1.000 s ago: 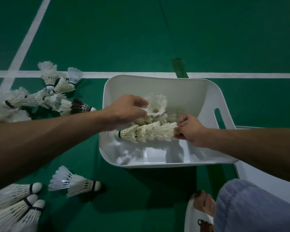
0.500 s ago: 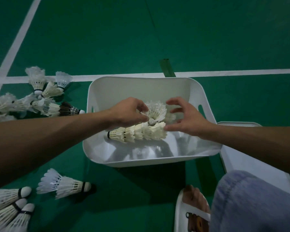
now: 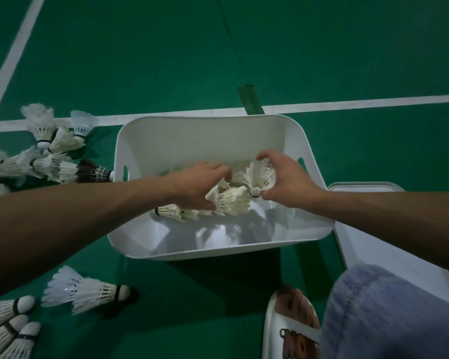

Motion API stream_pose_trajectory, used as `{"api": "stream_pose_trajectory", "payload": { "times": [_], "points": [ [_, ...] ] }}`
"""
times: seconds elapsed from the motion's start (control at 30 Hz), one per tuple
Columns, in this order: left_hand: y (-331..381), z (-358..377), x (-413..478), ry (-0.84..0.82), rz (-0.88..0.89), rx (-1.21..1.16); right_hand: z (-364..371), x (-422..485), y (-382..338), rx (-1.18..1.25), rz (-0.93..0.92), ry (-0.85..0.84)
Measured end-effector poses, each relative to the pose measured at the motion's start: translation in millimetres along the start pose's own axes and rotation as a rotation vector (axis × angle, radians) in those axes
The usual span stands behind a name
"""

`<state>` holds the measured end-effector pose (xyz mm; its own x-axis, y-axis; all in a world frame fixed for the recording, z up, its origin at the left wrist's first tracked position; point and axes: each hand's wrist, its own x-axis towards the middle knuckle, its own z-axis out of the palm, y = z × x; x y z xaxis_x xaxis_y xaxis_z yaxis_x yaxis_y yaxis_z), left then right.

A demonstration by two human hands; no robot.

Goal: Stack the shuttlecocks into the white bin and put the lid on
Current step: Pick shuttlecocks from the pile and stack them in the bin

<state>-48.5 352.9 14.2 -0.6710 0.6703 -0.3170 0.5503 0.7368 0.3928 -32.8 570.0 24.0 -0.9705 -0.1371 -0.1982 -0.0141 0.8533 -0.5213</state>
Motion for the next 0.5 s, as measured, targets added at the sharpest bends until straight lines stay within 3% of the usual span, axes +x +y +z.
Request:
{"api": "stream_pose_trajectory", "payload": {
  "times": [0.17, 0.5],
  "points": [
    [3.8, 7.5, 15.4, -0.203, 0.139, 0.287, 1.9, 2.3, 3.5, -0.111, 0.071, -0.048],
    [11.6, 16.1, 32.8, -0.285, 0.168, 0.464, 7.9, 3.0, 6.9, -0.194, 0.065, -0.137]
  ]
}}
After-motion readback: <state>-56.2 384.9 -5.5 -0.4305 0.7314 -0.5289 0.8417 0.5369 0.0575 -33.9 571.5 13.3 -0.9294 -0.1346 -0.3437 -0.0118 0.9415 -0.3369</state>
